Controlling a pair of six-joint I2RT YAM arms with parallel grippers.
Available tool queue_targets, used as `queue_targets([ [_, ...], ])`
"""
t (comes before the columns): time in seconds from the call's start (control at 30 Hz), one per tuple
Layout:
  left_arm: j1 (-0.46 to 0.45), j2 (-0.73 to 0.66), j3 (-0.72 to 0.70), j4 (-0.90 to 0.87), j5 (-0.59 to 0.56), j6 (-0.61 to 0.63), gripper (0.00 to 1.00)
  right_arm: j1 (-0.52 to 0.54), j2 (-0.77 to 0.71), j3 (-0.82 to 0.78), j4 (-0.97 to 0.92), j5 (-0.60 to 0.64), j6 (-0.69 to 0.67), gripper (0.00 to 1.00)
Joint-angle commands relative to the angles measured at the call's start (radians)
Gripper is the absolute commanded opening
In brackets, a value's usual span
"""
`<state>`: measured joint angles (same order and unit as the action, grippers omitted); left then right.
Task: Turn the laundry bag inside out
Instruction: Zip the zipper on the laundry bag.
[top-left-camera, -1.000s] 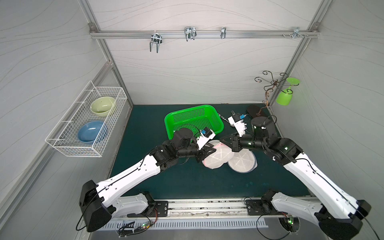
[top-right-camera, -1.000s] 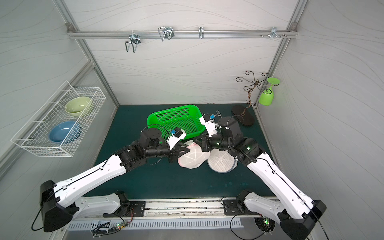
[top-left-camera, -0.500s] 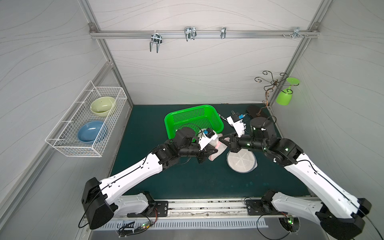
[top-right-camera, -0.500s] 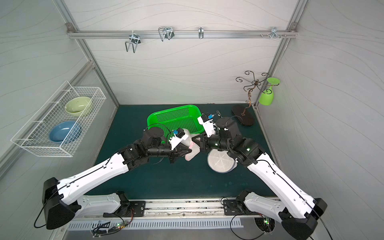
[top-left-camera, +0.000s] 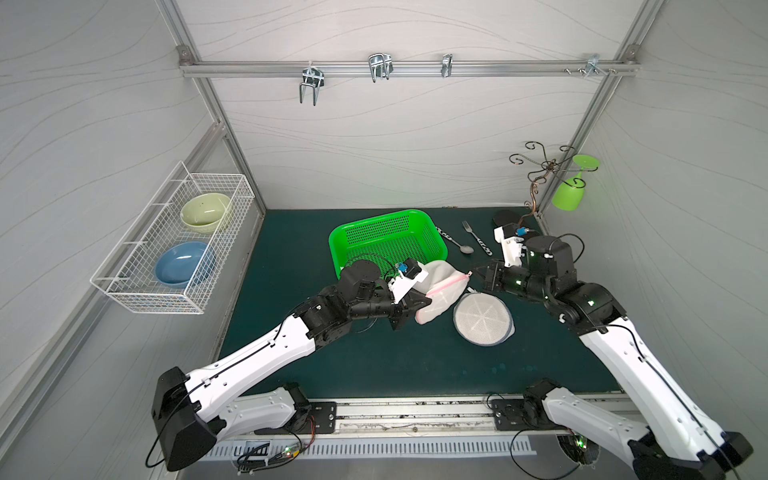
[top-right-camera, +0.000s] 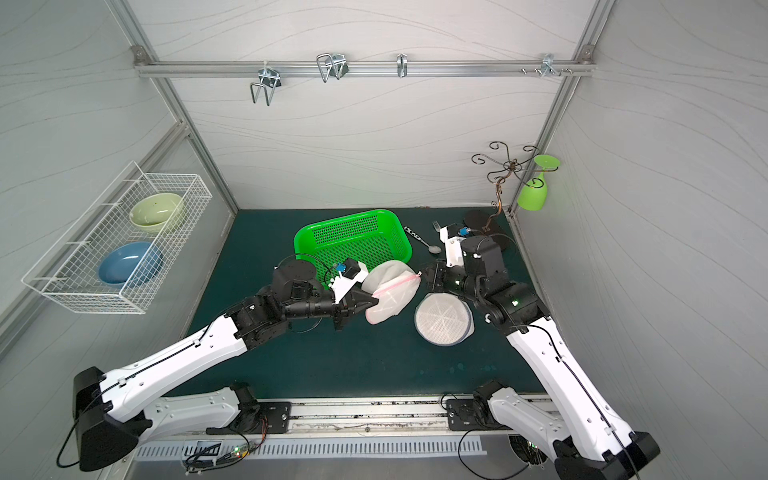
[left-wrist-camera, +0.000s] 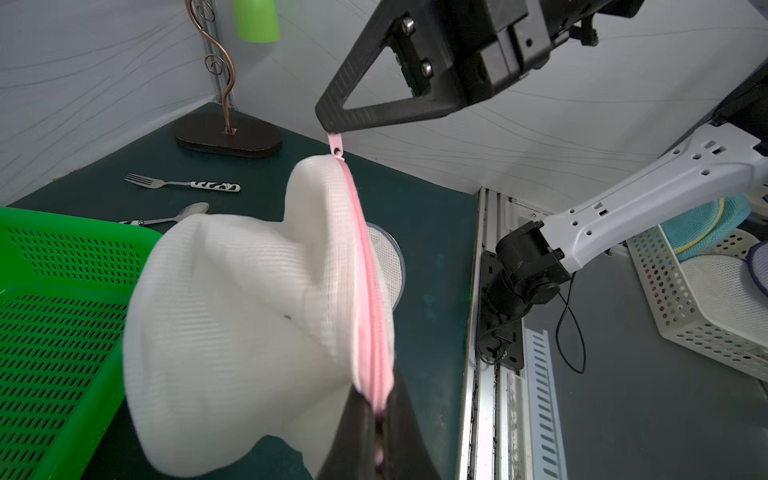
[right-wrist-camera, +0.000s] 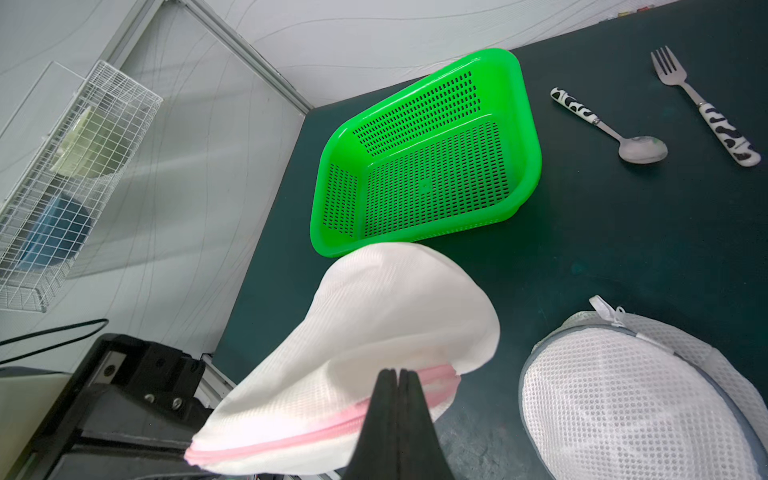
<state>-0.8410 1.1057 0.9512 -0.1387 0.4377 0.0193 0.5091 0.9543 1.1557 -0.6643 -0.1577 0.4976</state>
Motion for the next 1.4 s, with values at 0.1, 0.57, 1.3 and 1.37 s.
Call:
queue_targets([
  [0.1,-0.004,-0.008,0.022,0.034,-0.043,-0.007,0.26,-0.008,-0.005,0.007,0.031,-0.063,-0.004,0.00],
  [0.57,-0.007,0.067,0.127,-0.052,-0.058,0.050,0.60,0.149,0.053,0.055,0.035,-0.127,-0.145,0.00],
  [1.3,-0.044,0.100,0.233,-0.161,-0.113,0.123,0.75,0.191,0.081,0.112,-0.071,0.037,-0.288,0.00],
  [1.37,-0.044,0.114,0.238,-0.135,-0.098,0.099,0.74,0.206,0.084,0.111,-0.057,0.010,-0.287,0.00],
])
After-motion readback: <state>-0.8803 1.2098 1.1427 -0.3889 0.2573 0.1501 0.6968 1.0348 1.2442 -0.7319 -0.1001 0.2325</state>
